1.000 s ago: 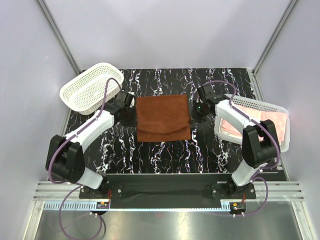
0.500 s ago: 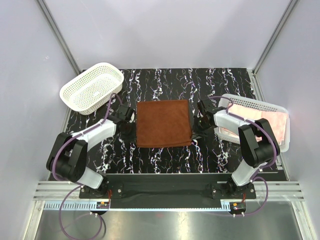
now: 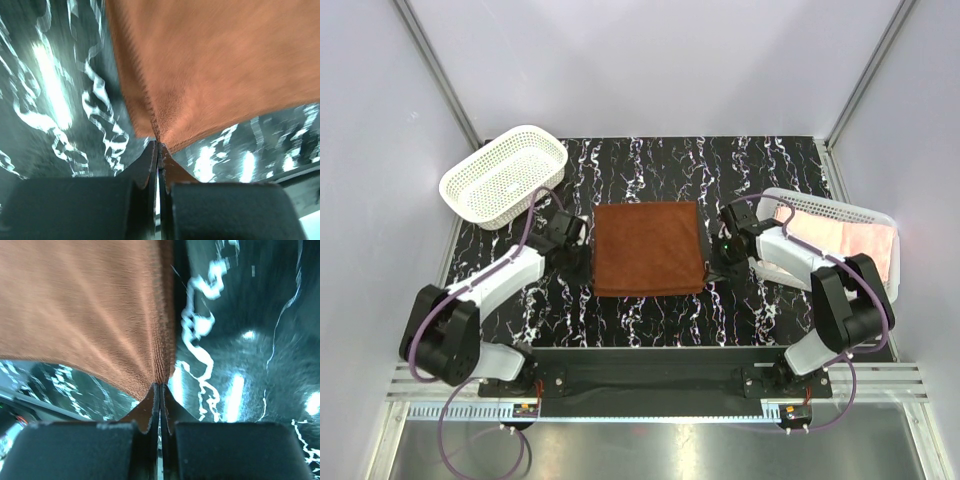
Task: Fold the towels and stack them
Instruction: Fold the towel
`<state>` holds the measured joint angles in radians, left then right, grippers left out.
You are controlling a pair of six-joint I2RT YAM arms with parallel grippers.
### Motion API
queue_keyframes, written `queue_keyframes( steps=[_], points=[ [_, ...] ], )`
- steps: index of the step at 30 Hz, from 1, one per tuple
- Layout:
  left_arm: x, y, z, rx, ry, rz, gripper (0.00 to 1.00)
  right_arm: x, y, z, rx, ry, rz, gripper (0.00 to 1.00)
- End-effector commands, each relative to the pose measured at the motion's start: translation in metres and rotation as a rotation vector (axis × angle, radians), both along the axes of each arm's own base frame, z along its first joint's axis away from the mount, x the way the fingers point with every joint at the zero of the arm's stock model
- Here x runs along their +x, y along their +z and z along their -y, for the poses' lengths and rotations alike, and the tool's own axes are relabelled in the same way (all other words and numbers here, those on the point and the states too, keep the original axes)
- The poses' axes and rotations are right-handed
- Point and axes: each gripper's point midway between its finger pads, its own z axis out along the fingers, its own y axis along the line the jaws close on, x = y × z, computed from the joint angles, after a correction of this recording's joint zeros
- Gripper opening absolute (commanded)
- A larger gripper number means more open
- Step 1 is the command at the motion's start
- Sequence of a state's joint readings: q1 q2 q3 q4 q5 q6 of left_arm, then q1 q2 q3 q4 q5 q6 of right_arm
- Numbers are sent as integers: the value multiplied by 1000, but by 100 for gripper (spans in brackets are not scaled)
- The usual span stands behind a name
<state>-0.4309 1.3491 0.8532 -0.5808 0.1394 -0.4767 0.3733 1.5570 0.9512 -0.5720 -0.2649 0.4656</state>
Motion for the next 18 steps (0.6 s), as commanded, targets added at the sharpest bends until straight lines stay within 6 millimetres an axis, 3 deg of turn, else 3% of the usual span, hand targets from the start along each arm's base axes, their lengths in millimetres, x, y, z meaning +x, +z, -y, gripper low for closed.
queue_keyframes(
  steps=[1,7,13,14,16,18],
  points=[
    [-23,-31,1,-16,-4,-94,0,-15,-18,-4,27,20,-39,0],
    [-28,-43,-3,1,-1,-122,0,-21,-29,-3,24,20,-55,0],
    [-32,-45,-2,2,-26,-140,0,-27,-33,-5,43,31,-77,14],
    [-34,-44,-1,-9,-32,-143,0,-29,-34,-3,36,29,-82,22],
    [-41,-42,6,-58,-60,-161,21,-31,-33,-1,29,29,-81,29],
    [-44,-33,7,-69,-74,-151,24,-32,-29,0,24,42,-73,33]
  ],
)
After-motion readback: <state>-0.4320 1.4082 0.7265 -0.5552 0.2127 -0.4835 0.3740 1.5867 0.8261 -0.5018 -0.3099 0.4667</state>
